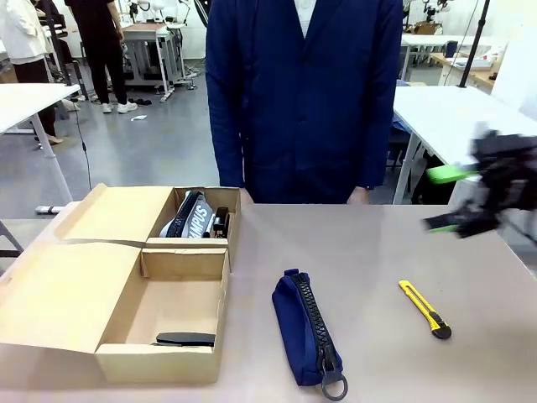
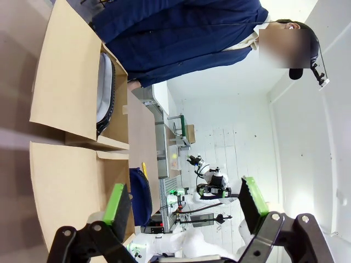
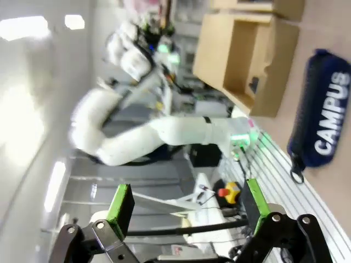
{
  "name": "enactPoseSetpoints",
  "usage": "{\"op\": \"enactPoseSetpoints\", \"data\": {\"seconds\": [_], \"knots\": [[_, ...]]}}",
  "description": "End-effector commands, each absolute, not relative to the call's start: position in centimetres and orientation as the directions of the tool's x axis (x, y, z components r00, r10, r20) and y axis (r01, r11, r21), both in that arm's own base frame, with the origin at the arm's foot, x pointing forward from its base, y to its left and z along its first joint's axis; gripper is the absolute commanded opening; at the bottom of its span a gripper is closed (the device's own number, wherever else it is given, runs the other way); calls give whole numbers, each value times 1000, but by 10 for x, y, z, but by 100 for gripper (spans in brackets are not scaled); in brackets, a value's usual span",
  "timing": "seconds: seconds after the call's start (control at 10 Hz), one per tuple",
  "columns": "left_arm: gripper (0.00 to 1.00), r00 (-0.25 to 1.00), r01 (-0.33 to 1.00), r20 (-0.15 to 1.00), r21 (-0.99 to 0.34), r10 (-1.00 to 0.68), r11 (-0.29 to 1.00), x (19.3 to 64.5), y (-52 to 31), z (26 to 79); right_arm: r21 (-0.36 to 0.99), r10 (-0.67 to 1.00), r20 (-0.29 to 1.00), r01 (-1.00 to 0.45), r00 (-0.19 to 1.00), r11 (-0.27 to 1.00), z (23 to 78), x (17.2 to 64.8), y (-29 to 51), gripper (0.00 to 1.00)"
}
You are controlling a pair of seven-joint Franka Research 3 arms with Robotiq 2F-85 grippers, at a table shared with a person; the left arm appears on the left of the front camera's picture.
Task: Place items inside the box.
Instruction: Pick up a Pencil pouch or Stapler and place it inside the Mailer Box closest to the robot.
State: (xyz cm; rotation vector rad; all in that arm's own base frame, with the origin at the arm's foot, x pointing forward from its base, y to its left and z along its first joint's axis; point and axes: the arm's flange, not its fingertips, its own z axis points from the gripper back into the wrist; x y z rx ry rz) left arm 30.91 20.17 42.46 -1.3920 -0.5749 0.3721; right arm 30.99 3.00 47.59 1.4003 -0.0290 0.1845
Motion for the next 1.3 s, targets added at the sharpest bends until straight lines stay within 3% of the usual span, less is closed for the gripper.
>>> {"op": "enactPoseSetpoints", "data": {"seconds": [0.0,0.3,0.5,0.6,1.2], "knots": [[100,805,113,179,-982,565,149,309,200,425,986,-19,166,-165,986,22,426,277,-75,100],[100,805,113,179,-982,565,149,309,200,425,990,-311,102,-128,945,-65,343,236,-162,100],[100,805,113,179,-982,565,149,309,200,425,988,-398,100,-140,912,-72,312,221,-164,100],[100,805,113,179,-982,565,149,309,200,425,994,-351,63,-89,934,-58,348,230,-192,100],[100,805,113,179,-982,565,149,309,200,425,994,-351,63,-89,934,-58,348,230,-192,100]]}}
